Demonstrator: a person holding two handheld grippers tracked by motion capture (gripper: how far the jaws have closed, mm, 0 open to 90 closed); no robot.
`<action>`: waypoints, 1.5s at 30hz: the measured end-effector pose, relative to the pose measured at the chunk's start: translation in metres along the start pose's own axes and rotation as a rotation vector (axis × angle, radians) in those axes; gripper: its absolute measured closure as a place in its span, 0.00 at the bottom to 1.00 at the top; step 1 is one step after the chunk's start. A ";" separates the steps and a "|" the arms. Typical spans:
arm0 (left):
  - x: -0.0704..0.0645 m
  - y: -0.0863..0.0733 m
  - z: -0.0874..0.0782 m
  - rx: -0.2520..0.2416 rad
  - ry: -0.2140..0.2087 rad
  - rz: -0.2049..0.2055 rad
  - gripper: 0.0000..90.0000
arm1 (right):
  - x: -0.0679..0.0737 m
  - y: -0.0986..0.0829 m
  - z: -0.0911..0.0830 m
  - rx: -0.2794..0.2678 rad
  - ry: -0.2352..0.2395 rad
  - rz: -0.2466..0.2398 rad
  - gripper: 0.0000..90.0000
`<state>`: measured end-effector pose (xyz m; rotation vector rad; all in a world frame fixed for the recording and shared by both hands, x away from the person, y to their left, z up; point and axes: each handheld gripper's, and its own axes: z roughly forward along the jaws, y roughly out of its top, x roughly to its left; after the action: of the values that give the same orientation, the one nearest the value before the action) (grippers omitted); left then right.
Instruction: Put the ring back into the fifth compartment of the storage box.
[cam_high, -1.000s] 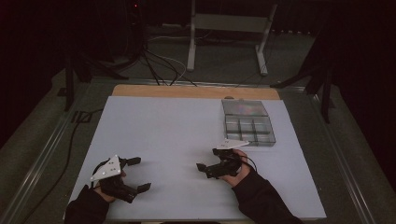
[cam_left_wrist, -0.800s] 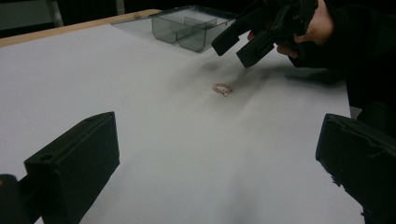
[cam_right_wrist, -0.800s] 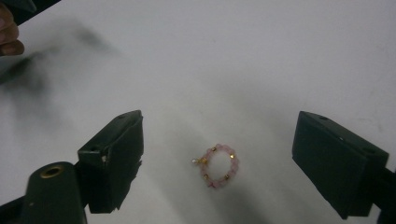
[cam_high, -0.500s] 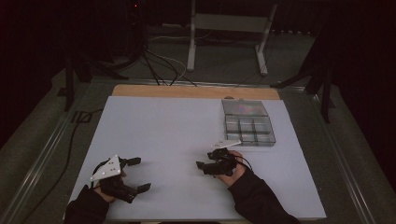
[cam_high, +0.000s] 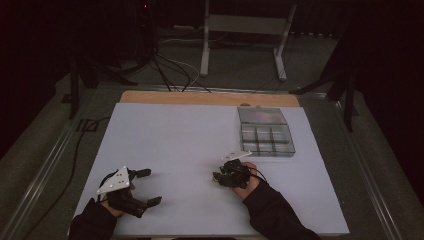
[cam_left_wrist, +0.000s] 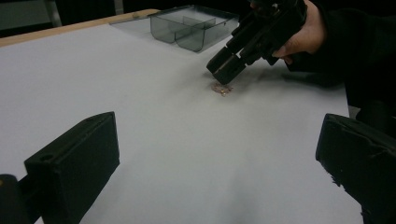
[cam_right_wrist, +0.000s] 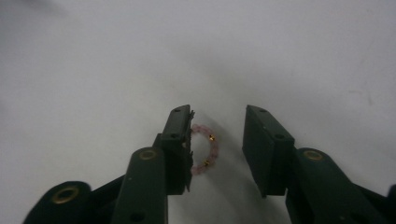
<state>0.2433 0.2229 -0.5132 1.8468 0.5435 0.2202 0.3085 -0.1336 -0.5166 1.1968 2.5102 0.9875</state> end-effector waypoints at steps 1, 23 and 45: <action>0.000 0.000 0.000 0.001 0.000 0.002 0.01 | 0.000 -0.001 0.001 0.004 -0.006 -0.004 0.71; 0.000 0.000 0.001 0.008 -0.001 0.003 0.01 | 0.011 0.000 0.005 0.039 -0.065 -0.103 0.88; 0.000 -0.001 0.001 0.013 0.000 0.003 0.01 | 0.014 0.004 0.003 0.036 -0.022 -0.105 0.96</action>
<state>0.2439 0.2222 -0.5145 1.8604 0.5434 0.2190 0.3028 -0.1195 -0.5143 1.0671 2.5545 0.9028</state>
